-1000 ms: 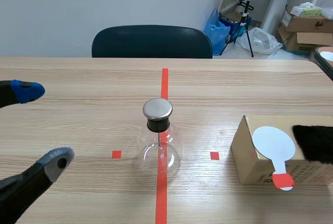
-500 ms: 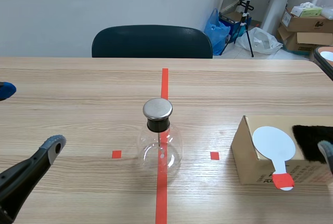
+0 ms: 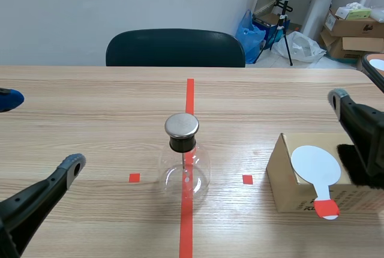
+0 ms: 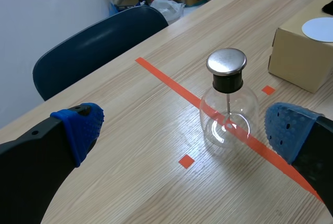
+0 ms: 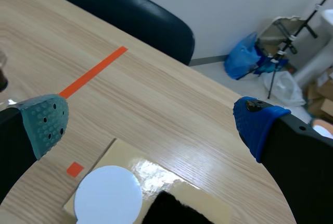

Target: Do the electroscope experiment

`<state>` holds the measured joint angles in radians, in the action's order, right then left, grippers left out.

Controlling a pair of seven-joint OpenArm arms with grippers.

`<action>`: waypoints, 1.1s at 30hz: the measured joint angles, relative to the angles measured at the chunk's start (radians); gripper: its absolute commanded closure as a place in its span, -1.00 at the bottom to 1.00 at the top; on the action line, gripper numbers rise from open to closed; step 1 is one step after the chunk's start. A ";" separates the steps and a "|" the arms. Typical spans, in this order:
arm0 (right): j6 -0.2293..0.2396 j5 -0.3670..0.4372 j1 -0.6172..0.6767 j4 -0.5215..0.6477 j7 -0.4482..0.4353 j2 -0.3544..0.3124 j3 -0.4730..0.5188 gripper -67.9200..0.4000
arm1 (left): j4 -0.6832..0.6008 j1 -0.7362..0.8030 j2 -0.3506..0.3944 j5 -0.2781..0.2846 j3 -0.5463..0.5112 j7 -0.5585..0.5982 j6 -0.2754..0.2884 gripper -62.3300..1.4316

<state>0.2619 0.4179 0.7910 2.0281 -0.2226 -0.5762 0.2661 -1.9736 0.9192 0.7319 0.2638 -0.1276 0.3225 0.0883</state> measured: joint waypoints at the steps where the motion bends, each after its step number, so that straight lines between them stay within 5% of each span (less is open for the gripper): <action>1: 0.012 0.012 -0.011 0.000 0.004 0.000 -0.002 -1.00 | 0.000 0.000 0.000 0.000 0.000 -0.001 0.001 -1.00; 17: -0.008 0.017 -0.173 0.000 0.195 0.005 -0.232 -1.00 | 0.003 -0.002 0.000 0.000 0.000 -0.053 0.001 -1.00; 26: -0.007 -0.037 -0.175 0.000 0.270 0.005 -0.244 -1.00 | 0.003 -0.002 0.000 0.004 0.000 -0.096 0.001 -1.00; 33: -0.007 -0.036 -0.175 0.000 0.246 0.005 -0.244 -1.00 | 0.003 -0.002 0.000 0.040 0.000 -0.106 0.001 -1.00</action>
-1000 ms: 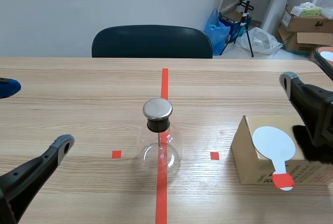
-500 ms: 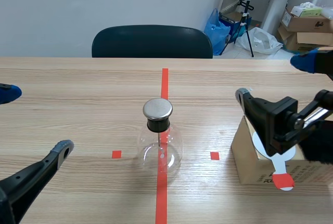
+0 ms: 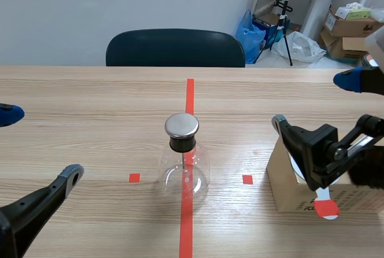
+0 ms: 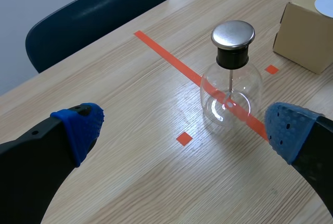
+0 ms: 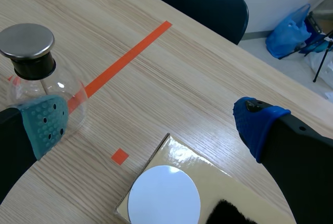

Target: Do the electroscope experiment

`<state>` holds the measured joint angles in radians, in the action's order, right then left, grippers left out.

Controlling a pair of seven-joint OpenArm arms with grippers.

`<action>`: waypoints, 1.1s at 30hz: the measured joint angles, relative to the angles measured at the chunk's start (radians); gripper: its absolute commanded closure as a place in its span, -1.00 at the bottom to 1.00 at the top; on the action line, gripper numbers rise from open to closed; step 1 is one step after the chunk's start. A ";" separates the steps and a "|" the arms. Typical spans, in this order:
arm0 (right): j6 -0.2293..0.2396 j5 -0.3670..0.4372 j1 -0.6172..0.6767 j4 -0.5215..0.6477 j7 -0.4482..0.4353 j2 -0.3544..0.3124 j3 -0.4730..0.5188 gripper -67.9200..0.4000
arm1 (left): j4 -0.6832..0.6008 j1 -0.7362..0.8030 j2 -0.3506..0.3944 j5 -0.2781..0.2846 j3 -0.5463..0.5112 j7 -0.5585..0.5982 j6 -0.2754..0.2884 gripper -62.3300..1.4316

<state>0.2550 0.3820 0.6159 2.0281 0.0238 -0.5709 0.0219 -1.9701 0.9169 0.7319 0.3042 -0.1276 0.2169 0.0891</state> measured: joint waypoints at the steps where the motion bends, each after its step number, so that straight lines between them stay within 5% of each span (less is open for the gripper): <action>1: 0.000 0.000 0.000 0.000 -0.004 0.000 0.000 -1.00 | 0.000 0.000 0.000 0.000 0.000 0.000 0.000 -1.00; 11: 0.002 0.000 0.008 0.000 -0.048 0.000 0.000 -1.00 | 0.000 0.000 0.000 0.000 0.000 0.000 0.000 -1.00; 21: 0.012 0.000 0.149 0.000 -0.170 0.000 0.037 -1.00 | 0.000 0.000 0.000 0.000 0.000 0.000 0.000 -1.00; 33: 0.013 0.004 0.149 0.000 -0.129 0.000 0.037 -1.00 | 0.000 0.000 0.000 -0.001 0.000 0.000 0.000 -1.00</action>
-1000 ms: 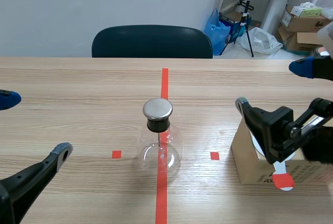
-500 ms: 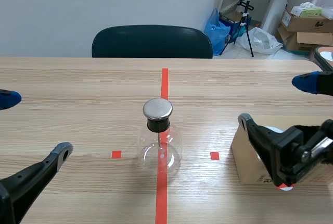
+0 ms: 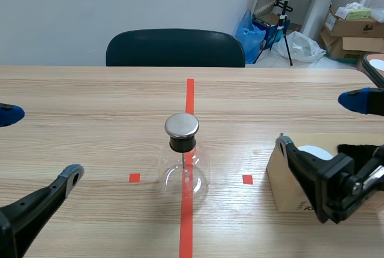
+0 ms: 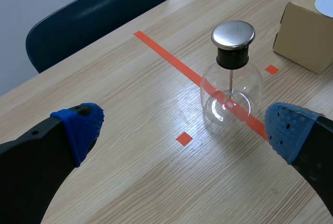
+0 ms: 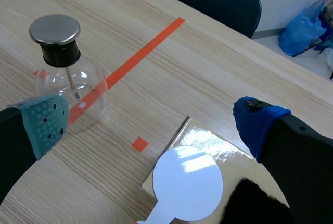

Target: Do the electroscope experiment

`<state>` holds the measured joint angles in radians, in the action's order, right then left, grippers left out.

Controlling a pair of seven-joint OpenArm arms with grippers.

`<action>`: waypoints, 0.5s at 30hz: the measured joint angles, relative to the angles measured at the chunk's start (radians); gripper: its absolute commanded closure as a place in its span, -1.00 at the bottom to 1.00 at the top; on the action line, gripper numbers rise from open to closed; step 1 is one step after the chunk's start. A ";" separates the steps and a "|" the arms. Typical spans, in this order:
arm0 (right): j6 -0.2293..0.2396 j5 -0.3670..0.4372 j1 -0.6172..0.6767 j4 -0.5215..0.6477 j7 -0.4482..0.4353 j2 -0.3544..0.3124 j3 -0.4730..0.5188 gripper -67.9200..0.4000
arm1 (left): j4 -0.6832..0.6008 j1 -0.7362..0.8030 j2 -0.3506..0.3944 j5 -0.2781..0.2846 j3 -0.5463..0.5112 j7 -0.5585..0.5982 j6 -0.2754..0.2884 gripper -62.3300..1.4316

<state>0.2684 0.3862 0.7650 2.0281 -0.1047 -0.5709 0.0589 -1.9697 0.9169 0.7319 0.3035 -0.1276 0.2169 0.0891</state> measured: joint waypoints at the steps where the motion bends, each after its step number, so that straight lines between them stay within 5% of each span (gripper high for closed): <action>1: 0.000 0.000 0.000 0.000 0.002 0.000 0.000 -1.00 | 0.000 0.000 0.000 0.000 0.000 0.000 0.000 -1.00; 15: -0.002 0.000 0.000 0.000 0.017 0.000 0.000 -1.00 | 0.000 0.000 0.000 0.000 0.000 0.000 0.000 -1.00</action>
